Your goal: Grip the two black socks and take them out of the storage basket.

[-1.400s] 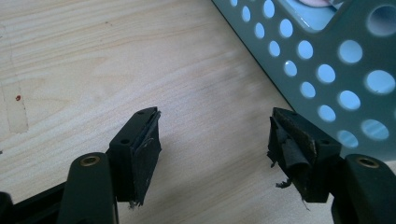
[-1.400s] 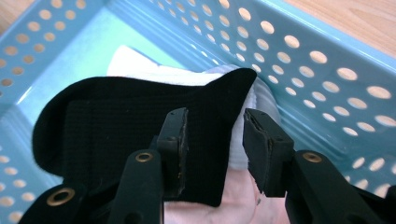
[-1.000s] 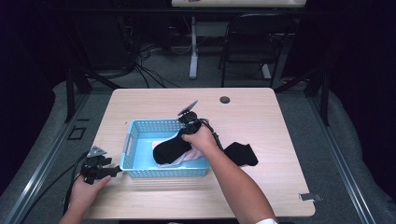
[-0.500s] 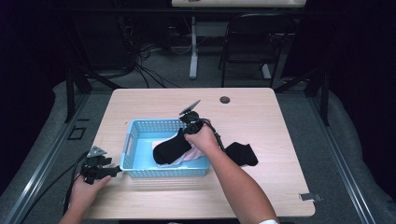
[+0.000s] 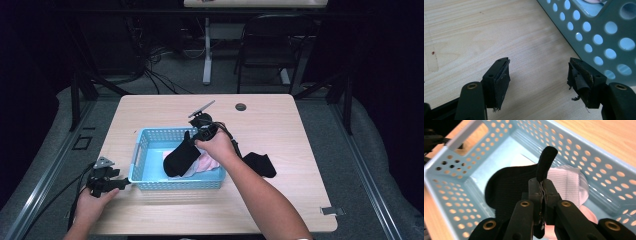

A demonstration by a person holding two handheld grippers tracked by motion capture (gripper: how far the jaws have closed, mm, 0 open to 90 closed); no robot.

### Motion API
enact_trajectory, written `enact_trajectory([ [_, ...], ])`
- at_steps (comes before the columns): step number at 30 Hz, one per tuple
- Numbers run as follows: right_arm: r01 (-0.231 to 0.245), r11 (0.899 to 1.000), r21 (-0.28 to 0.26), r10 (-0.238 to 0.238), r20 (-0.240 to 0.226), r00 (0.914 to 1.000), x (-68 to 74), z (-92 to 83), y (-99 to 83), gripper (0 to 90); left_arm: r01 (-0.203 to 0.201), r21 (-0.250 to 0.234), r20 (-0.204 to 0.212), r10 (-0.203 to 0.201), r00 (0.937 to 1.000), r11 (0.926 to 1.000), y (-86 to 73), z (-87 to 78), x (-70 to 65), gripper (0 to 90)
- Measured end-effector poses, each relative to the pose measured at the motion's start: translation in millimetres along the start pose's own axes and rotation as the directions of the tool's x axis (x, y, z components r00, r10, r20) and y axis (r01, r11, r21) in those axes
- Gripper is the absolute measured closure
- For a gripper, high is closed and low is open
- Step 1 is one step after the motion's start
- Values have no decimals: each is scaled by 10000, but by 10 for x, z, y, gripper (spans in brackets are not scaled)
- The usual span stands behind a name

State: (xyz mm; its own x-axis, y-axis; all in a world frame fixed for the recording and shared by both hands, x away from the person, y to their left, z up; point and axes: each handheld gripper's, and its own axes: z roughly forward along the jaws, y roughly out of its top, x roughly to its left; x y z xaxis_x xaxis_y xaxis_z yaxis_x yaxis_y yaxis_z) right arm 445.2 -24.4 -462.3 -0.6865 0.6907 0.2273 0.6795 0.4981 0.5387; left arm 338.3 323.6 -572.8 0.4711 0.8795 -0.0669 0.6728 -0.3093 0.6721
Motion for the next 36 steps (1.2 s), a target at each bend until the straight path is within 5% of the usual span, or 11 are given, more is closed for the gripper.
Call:
enact_trajectory([
  [21,1176,9869,-1106,-1201,-163,9926,423,-594,254,877,30,-22,24,-30,10000,10000,15,2,4,338],
  [36,1299,9779,-1635,-1336,-118,9910,490,-957,263,877,45,-23,19,-45,10000,10000,11,2,4,338],
])
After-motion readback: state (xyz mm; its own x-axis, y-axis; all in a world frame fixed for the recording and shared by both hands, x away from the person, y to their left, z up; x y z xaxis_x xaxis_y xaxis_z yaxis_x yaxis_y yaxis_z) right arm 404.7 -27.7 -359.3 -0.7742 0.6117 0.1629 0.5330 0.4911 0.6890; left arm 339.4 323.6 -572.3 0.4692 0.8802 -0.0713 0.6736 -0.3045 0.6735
